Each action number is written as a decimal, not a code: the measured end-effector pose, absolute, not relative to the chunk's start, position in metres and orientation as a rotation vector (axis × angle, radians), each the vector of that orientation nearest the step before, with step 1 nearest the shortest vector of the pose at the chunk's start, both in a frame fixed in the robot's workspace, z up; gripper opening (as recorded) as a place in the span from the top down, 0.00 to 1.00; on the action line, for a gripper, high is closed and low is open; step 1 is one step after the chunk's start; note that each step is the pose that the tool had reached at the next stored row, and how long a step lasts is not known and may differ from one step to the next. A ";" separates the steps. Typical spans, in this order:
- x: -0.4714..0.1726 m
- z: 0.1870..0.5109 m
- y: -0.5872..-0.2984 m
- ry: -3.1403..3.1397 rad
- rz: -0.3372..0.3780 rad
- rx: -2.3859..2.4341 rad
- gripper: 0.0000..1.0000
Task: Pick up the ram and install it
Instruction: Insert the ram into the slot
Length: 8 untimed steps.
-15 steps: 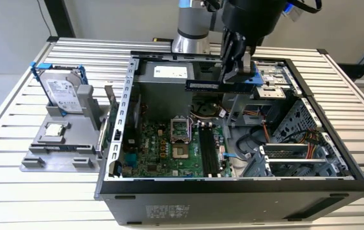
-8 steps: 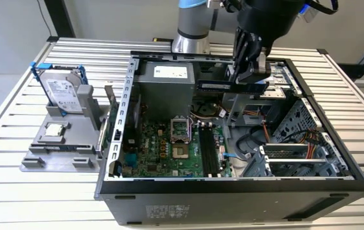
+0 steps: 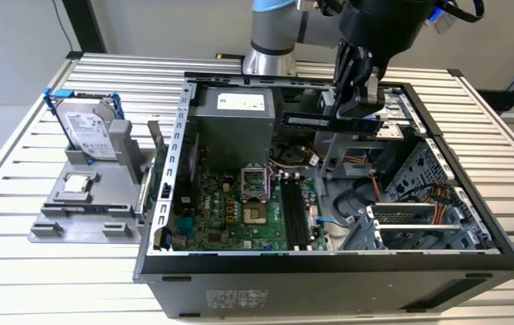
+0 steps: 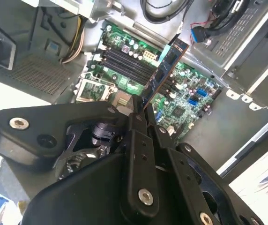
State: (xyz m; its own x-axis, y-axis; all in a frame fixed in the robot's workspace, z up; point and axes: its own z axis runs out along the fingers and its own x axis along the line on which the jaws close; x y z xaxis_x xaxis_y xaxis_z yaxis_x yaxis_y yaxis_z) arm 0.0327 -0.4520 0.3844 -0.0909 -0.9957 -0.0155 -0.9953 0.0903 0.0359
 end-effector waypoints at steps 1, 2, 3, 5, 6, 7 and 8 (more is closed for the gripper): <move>0.033 0.384 -0.452 -2.310 -0.058 2.109 1.00; 0.033 0.384 -0.452 -2.310 -0.058 2.109 1.00; 0.033 0.384 -0.452 -2.310 -0.058 2.109 1.00; 0.033 0.384 -0.452 -2.310 -0.058 2.109 1.00; 0.033 0.384 -0.452 -2.310 -0.058 2.109 1.00; 0.033 0.384 -0.452 -2.310 -0.058 2.109 1.00; 0.033 0.384 -0.453 -2.311 -0.060 2.110 1.00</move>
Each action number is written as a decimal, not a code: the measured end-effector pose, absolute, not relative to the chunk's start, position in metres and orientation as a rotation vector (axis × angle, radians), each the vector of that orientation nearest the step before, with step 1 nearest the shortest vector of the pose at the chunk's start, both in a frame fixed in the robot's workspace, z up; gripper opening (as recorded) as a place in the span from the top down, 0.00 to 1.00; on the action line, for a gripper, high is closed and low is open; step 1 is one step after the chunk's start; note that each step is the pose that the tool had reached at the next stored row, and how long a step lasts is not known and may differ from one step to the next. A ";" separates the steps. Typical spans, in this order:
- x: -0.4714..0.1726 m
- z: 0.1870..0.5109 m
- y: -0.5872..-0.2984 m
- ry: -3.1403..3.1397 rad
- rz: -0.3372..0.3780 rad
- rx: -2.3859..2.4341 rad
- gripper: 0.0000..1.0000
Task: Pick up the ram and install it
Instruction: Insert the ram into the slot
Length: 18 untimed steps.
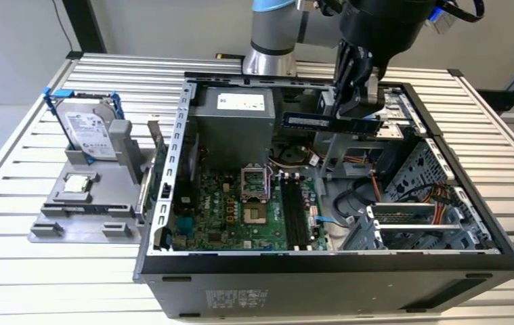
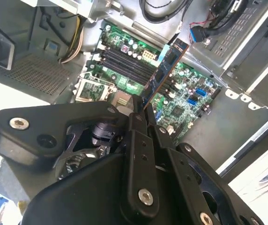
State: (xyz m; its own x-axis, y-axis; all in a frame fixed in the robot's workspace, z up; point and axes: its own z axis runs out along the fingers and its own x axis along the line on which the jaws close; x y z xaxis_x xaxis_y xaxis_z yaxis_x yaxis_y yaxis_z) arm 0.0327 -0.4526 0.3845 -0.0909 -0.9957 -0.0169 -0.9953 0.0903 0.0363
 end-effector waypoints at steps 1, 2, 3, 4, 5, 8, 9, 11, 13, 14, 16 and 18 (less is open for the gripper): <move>0.033 0.384 -0.453 -2.311 -0.061 2.111 1.00; 0.033 0.384 -0.454 -2.312 -0.061 2.110 1.00; 0.033 0.384 -0.454 -2.328 -0.062 2.093 1.00; 0.033 0.384 -0.454 -2.346 -0.062 2.073 1.00; 0.033 0.384 -0.454 -2.365 -0.062 2.052 1.00; 0.033 0.384 -0.454 -2.420 -0.062 1.988 1.00; 0.033 0.384 -0.454 -2.439 -0.062 1.966 1.00; 0.033 0.384 -0.454 -2.476 -0.063 1.920 1.00; 0.033 0.384 -0.454 -2.509 -0.063 1.878 1.00; 0.033 0.384 -0.454 -2.527 -0.063 1.854 1.00; 0.033 0.384 -0.454 -2.561 -0.063 1.808 1.00; 0.033 0.384 -0.454 -2.592 -0.063 1.764 1.00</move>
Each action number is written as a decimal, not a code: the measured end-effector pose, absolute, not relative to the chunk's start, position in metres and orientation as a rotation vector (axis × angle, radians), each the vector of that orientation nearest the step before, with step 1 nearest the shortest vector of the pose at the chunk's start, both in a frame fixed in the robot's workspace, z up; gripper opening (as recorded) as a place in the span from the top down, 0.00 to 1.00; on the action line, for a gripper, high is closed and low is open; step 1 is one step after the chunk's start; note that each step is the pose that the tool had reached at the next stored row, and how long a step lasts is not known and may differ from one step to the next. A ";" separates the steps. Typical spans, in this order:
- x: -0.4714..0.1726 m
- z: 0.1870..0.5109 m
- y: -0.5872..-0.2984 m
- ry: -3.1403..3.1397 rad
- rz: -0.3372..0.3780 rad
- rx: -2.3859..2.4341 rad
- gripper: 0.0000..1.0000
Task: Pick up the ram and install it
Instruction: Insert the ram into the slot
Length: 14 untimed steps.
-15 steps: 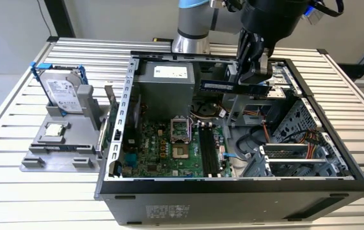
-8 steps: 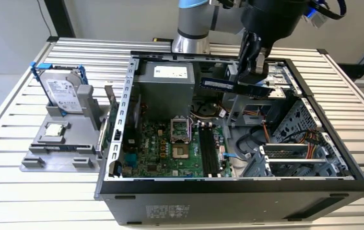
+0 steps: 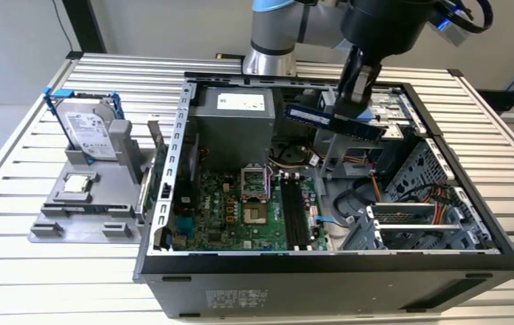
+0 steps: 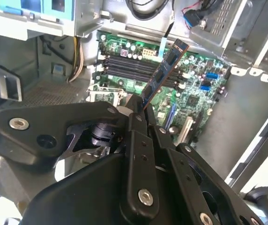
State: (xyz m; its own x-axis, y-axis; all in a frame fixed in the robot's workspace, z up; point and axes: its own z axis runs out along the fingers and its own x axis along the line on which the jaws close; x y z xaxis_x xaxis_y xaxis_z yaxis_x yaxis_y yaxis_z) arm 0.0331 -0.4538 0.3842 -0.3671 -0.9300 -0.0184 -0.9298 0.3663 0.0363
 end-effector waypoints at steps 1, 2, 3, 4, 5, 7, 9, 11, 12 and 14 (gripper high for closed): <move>0.033 0.384 -0.454 -2.607 -0.063 1.743 1.00; 0.033 0.384 -0.454 -2.621 -0.063 1.723 1.00; 0.033 0.384 -0.454 -2.636 -0.064 1.700 1.00; 0.033 0.384 -0.454 -2.649 -0.064 1.680 1.00; 0.033 0.384 -0.454 -2.664 -0.064 1.658 1.00; 0.033 0.384 -0.454 -2.692 -0.064 1.613 1.00; 0.033 0.384 -0.454 -2.719 -0.064 1.568 1.00; 0.033 0.384 -0.454 -2.744 -0.064 1.524 1.00; 0.033 0.384 -0.454 -2.757 -0.064 1.502 1.00; 0.033 0.384 -0.454 -2.782 -0.064 1.457 1.00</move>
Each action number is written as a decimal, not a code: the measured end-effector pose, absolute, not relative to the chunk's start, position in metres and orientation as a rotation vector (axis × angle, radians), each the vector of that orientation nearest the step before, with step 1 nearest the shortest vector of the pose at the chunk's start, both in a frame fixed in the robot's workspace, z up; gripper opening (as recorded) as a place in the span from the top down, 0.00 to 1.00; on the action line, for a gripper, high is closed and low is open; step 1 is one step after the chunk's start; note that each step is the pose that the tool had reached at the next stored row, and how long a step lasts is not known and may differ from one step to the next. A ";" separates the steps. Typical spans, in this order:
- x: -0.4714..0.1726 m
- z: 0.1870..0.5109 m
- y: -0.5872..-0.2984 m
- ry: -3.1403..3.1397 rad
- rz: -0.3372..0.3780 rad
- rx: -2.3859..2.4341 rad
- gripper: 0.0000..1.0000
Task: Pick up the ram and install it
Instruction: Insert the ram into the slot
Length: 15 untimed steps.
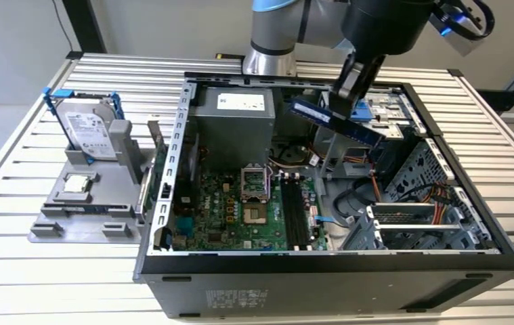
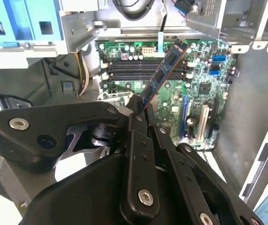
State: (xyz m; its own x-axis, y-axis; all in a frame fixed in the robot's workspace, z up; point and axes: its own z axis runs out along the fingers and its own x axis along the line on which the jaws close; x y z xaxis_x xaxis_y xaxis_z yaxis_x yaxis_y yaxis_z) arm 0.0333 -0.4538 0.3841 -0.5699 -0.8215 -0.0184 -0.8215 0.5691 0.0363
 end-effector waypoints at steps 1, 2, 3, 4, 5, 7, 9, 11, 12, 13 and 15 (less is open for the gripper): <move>0.033 0.384 -0.454 -2.794 -0.064 1.434 1.00; 0.033 0.384 -0.454 -2.806 -0.064 1.412 1.00; 0.033 0.384 -0.454 -2.818 -0.064 1.387 1.00; 0.033 0.384 -0.454 -2.830 -0.064 1.364 1.00; 0.033 0.384 -0.454 -2.841 -0.064 1.343 1.00; 0.033 0.384 -0.454 -2.864 -0.064 1.295 1.00; 0.034 0.384 -0.454 -2.885 -0.064 1.248 1.00; 0.034 0.384 -0.454 -2.906 -0.064 1.199 1.00; 0.034 0.384 -0.454 -2.916 -0.064 1.176 1.00; 0.034 0.384 -0.454 -2.926 -0.064 1.152 1.00; 0.034 0.384 -0.454 -2.946 -0.064 1.102 1.00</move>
